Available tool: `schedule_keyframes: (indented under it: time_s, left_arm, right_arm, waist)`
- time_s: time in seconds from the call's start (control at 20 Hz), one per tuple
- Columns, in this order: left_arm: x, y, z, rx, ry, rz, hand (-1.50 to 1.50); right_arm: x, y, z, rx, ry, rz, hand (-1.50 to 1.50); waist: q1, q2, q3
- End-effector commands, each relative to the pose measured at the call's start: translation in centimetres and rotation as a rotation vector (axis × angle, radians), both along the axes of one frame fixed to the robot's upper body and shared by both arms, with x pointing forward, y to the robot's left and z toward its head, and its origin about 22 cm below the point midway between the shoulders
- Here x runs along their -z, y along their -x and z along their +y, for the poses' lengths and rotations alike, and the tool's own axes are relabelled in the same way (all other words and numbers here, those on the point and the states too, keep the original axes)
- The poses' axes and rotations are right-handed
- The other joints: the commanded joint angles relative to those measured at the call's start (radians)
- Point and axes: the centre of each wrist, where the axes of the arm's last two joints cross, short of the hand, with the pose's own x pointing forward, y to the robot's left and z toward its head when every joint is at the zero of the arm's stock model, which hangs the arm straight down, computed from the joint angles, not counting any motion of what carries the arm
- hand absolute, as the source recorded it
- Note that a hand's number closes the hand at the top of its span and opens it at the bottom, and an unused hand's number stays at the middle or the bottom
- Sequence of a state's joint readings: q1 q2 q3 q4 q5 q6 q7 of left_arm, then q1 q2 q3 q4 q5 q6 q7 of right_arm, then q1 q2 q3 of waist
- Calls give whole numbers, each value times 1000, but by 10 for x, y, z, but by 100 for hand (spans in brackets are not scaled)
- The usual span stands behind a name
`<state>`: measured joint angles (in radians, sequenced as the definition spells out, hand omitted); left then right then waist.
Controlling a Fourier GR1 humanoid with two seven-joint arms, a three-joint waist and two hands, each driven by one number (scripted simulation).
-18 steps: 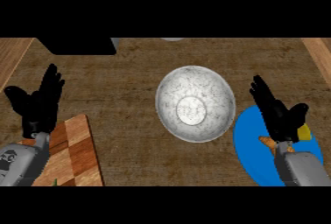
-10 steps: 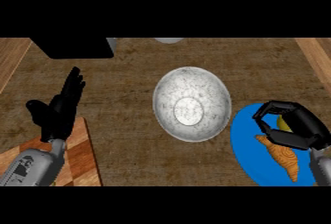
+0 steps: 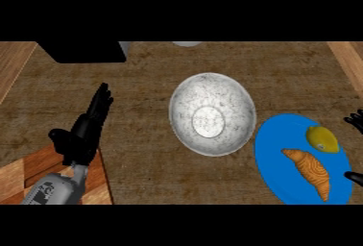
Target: Pick the lemon from the plate and place it in the bowl
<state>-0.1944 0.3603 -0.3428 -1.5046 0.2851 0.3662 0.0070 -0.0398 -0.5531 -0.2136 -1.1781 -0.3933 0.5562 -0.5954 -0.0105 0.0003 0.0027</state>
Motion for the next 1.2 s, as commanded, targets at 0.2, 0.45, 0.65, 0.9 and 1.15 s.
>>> schedule_keyframes:
  time_s: [0.2, 0.45, 0.65, 0.9, 1.15]
  left_arm:
    - [-5, -1, 5, 9, -4, -10, 0]
    - [8, -1, 0, 38, -4, -11, 0]
    - [2, 7, -15, 7, 3, -22, 0]
    - [-1, -3, -12, 35, -6, 0, 0]
    - [5, -2, 7, 21, 0, -8, 0]
  right_arm:
    - [-81, 1, -64, 99, 189, -30, -150]
    - [-100, -10, -84, 38, 257, 72, -150]
    - [-100, -11, -75, -36, 361, 234, -150]
    - [-96, -38, -65, -102, 465, 347, -150]
    - [-59, -34, -42, -158, 544, 388, -150]
  waist:
    - [8, -1, -3]
    - [16, 1, -3]
    - [16, 0, -3]
    - [28, 3, -2]
    - [14, 1, -3]
